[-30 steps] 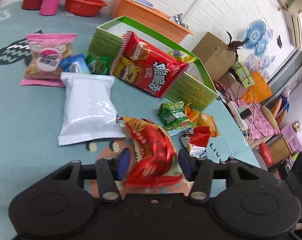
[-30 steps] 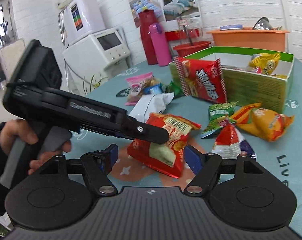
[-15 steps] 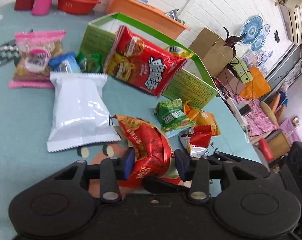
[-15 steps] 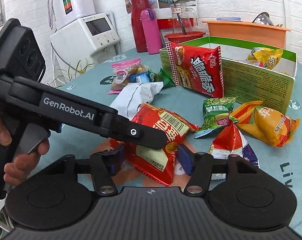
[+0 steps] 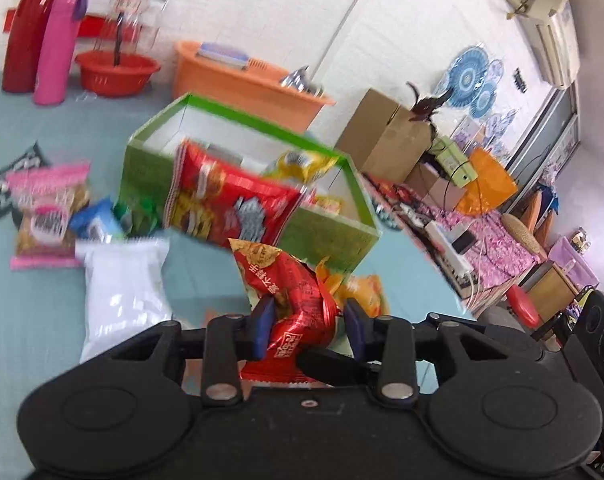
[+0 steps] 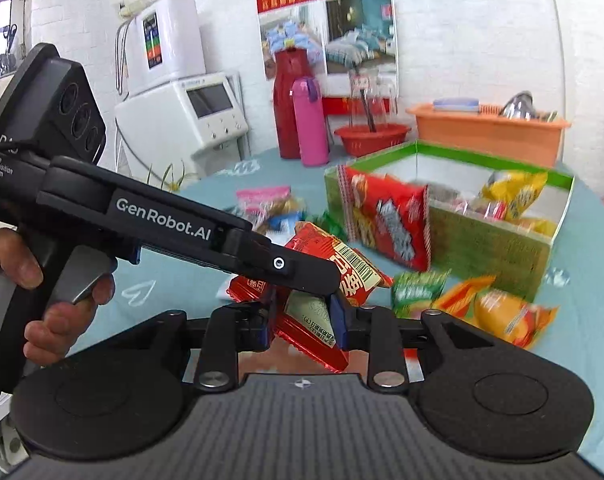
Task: Organize snacks
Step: 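Carry the red chip bag into the green box and release it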
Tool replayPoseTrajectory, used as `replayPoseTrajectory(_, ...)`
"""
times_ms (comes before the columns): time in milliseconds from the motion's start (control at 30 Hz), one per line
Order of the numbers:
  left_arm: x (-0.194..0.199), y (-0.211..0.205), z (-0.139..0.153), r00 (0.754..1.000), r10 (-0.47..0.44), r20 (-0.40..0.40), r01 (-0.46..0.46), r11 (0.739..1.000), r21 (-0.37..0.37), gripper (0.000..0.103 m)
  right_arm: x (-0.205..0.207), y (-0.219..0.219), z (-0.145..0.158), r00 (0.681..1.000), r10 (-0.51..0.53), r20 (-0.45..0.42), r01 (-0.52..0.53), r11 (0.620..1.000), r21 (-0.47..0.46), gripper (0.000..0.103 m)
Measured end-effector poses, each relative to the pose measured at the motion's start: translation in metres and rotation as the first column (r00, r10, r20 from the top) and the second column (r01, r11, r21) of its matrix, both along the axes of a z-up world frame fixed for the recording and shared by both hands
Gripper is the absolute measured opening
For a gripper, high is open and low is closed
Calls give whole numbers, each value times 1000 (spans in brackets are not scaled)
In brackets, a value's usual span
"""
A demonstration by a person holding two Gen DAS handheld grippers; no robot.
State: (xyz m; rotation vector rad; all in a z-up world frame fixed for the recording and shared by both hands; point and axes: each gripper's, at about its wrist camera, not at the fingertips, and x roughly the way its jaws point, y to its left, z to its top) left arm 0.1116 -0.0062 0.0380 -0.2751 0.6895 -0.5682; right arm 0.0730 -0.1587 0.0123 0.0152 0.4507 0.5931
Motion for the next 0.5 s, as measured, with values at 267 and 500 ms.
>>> replayPoseTrajectory(267,44,-15,42,994,-1,110,3,1000,-21,57,33,-9,38,986,-39,160,41,999,-9,49)
replayPoseTrajectory(500,114,-21,40,995,3,100,1,999,-44,57,95,-16,44,986,-81,147,83,996,-11,48)
